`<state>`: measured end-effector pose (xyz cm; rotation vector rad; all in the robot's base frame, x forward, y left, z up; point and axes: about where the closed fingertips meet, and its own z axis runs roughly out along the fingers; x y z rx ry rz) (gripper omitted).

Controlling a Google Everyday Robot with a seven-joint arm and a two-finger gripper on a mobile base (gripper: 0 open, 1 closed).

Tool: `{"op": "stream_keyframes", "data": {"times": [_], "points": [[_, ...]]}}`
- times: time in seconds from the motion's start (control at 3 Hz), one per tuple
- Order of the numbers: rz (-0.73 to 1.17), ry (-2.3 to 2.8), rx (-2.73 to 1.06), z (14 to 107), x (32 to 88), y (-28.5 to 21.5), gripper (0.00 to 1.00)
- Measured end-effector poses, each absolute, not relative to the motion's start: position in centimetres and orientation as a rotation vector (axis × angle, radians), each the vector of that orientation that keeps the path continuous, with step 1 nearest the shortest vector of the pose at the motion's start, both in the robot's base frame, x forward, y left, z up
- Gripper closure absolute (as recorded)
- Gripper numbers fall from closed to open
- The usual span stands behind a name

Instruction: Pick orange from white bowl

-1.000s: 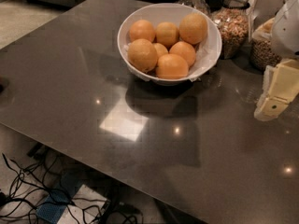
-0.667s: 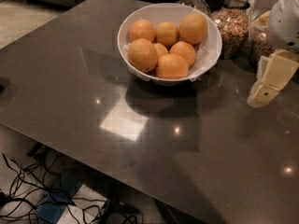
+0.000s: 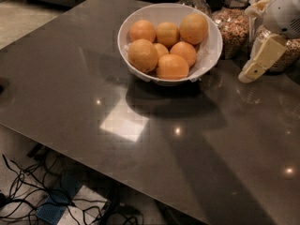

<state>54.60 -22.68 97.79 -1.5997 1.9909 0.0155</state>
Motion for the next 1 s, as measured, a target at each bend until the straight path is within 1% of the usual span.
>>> {"op": "stream_keyframes", "data": {"times": [0.67,1.0], "points": [[-0.001,1.930,-1.612,98.6,56.4,-21.7,0.00],[-0.045,1.896,-1.654,98.5,58.2,-21.5,0.00]]}}
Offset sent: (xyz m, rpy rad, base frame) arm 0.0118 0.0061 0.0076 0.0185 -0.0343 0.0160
